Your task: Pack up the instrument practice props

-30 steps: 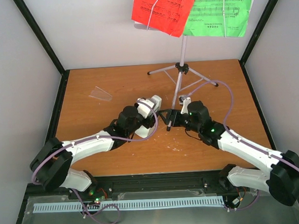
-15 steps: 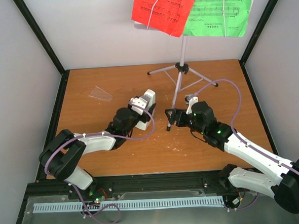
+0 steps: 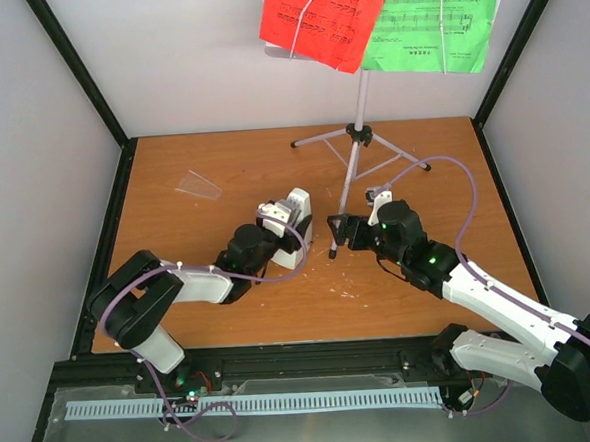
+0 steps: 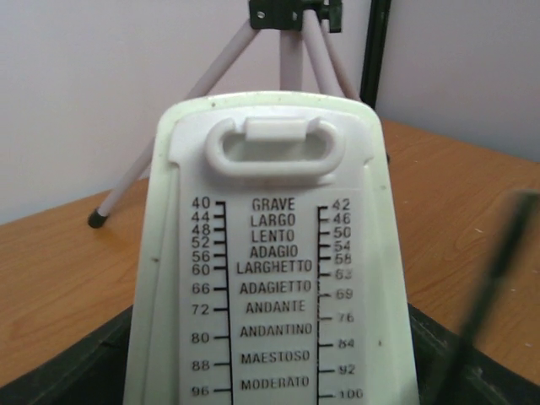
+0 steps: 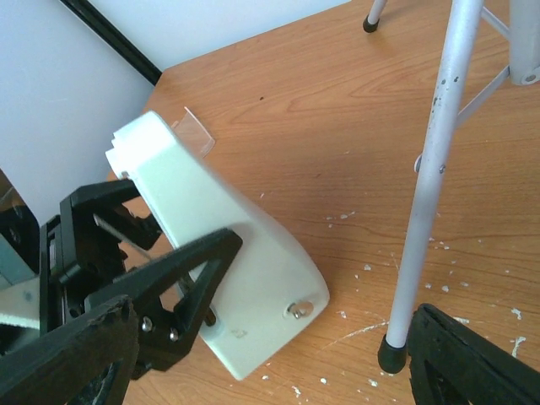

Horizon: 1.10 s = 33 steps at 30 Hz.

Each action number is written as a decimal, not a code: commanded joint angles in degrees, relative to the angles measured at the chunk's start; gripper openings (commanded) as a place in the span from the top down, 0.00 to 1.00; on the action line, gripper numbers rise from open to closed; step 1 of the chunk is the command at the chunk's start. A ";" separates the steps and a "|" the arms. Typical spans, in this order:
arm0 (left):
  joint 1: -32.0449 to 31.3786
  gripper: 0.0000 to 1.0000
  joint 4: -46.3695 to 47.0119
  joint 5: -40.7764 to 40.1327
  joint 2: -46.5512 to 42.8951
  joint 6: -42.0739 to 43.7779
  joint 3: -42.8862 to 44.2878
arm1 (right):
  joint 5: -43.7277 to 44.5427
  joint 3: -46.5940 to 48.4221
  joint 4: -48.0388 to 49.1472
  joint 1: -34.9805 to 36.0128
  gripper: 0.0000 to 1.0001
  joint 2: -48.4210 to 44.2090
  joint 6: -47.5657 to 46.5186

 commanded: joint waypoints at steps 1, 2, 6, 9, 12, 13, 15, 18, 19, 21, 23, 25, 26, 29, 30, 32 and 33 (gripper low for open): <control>-1.68 0.50 5.25 0.16 -0.80 -3.88 -0.42 | 1.37 -0.51 1.11 0.15 0.14 -0.81 -0.27; -1.83 0.49 4.64 0.04 -0.81 -4.10 -0.80 | 1.48 -0.68 1.19 0.18 0.14 -0.94 -0.26; -3.01 0.49 3.80 -0.85 0.08 -3.55 -1.87 | 2.31 -1.56 1.56 0.20 0.14 -1.59 -0.30; -3.70 0.49 3.74 -1.03 0.54 -3.37 -2.35 | 2.52 -1.76 1.52 0.15 0.14 -1.88 -0.42; -3.73 0.44 3.25 -1.06 0.23 -3.73 -2.88 | 2.74 -2.01 1.48 0.18 0.14 -2.18 -0.33; -3.73 0.38 2.12 -1.18 -0.36 -4.04 -2.92 | 2.87 -2.12 1.42 0.15 0.14 -2.34 -0.31; -3.73 0.25 -1.99 -0.95 -2.65 -6.02 -2.59 | 3.22 -2.30 1.24 0.16 0.14 -2.77 -0.28; -3.73 0.09 -8.90 1.36 -7.26 -9.00 -1.81 | 3.65 -2.57 1.09 0.15 0.14 -3.26 -0.34; -3.73 0.06 -11.06 2.33 -8.93 -10.06 -1.64 | 3.79 -2.60 1.16 0.19 0.14 -3.29 -0.39; -3.69 0.01 -15.28 2.00 -13.54 -13.36 -2.09 | 3.85 -2.74 1.47 0.15 0.14 -3.33 -0.45; -3.71 0.00 -18.90 1.19 -18.17 -15.82 -2.77 | 3.67 -2.61 1.64 0.15 0.14 -3.22 -0.48; -3.61 0.01 -24.03 1.95 -23.37 -17.44 -2.47 | 3.32 -2.42 1.49 0.15 0.13 -3.40 -0.43; -3.15 0.01 -26.93 2.97 -26.19 -18.74 -1.94 | 3.33 -2.35 1.30 0.15 0.12 -3.49 -0.45; 2.52 0.01 -36.01 13.71 -32.17 -23.13 0.72 | 4.22 -2.48 0.96 0.15 0.09 -4.17 -0.66; 4.93 0.00 -38.68 17.11 -32.96 -24.23 1.70 | 4.47 -2.58 0.96 0.15 0.09 -4.31 -0.64; 9.70 0.00 -44.62 22.24 -32.96 -25.63 3.29 | 4.72 -2.83 1.32 0.15 0.08 -4.43 -0.63; 12.31 0.00 -46.13 24.24 -32.44 -26.81 3.47 | 4.57 -2.92 1.53 0.13 0.08 -4.32 -0.68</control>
